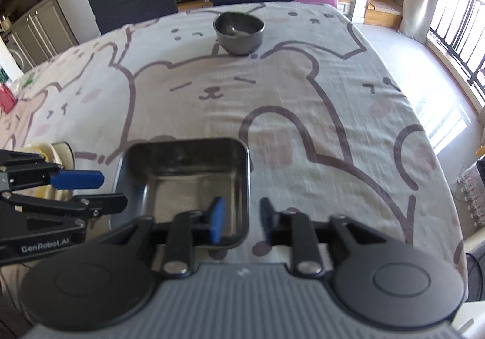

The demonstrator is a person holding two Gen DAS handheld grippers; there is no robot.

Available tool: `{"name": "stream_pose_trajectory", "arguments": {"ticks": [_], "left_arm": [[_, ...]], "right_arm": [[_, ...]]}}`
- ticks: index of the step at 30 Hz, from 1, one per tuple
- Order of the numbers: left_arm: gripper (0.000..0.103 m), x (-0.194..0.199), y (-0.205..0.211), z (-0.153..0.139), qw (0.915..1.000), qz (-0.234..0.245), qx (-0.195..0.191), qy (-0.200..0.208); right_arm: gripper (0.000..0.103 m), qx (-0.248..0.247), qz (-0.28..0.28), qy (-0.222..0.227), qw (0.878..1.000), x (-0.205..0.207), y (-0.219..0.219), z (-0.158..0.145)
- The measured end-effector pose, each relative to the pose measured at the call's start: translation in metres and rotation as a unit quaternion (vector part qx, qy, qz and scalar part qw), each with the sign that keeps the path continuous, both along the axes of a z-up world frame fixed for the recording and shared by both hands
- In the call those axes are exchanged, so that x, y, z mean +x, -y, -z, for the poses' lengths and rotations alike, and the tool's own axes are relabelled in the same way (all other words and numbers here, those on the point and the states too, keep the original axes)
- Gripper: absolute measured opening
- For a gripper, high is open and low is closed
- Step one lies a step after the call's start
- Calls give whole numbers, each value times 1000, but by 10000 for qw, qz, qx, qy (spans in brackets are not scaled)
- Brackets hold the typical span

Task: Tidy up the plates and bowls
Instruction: 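Lower the second tray onto the first tray and open both tools, then move both tools to the rim of the oval steel bowl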

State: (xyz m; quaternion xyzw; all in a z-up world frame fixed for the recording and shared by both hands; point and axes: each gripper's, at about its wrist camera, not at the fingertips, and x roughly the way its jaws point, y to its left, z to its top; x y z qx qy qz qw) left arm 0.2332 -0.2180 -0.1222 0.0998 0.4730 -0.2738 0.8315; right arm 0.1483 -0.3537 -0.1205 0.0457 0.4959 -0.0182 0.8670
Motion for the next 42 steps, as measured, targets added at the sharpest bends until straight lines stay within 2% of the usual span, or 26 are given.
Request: {"name": "stream_pose_trajectory", "arguments": {"ticks": [1, 5, 7, 9, 11, 12, 15, 16, 19, 26, 35, 42], "left_arm": [[52, 0, -2, -3, 10000, -13, -38, 19], [73, 3, -8, -15, 9996, -84, -151, 218], [79, 7, -12, -22, 9991, -142, -238, 336], [87, 12, -15, -28, 9983, -211, -347, 414], [99, 17, -18, -32, 9971, -284, -461, 541], [100, 20, -19, -34, 9964, -334, -480, 608], [101, 31, -20, -38, 9952, -404, -501, 741], [101, 35, -21, -39, 9949, -429, -520, 753], [101, 51, -24, -41, 9941, -454, -565, 813], [101, 95, -28, -47, 9890, -534, -495, 1285], [101, 181, -15, -46, 9858, -708, -494, 1440], [102, 242, 21, -32, 9874, -710, -430, 1344]], "right_arm": [[50, -3, 11, 56, 10000, -2, 0, -3], [63, -66, 110, 369, 9992, -8, 3, -17], [75, -120, 190, 549, 9982, -10, 4, -23], [81, -103, 295, 702, 9970, -10, 6, -28], [85, -82, 414, 842, 9956, -8, 9, -32], [90, -82, 494, 927, 9944, -6, 10, -33], [97, -143, 675, 1181, 9906, 2, 13, -36], [103, -174, 730, 1250, 9893, 6, 14, -37], [103, -148, 914, 1404, 9857, 22, 18, -37], [103, -36, 1465, 1623, 9758, 71, 37, -31], [103, 566, 2224, 1675, 9588, 139, 60, -11], [103, 940, 2553, 1303, 9534, 185, 71, 18]]}}
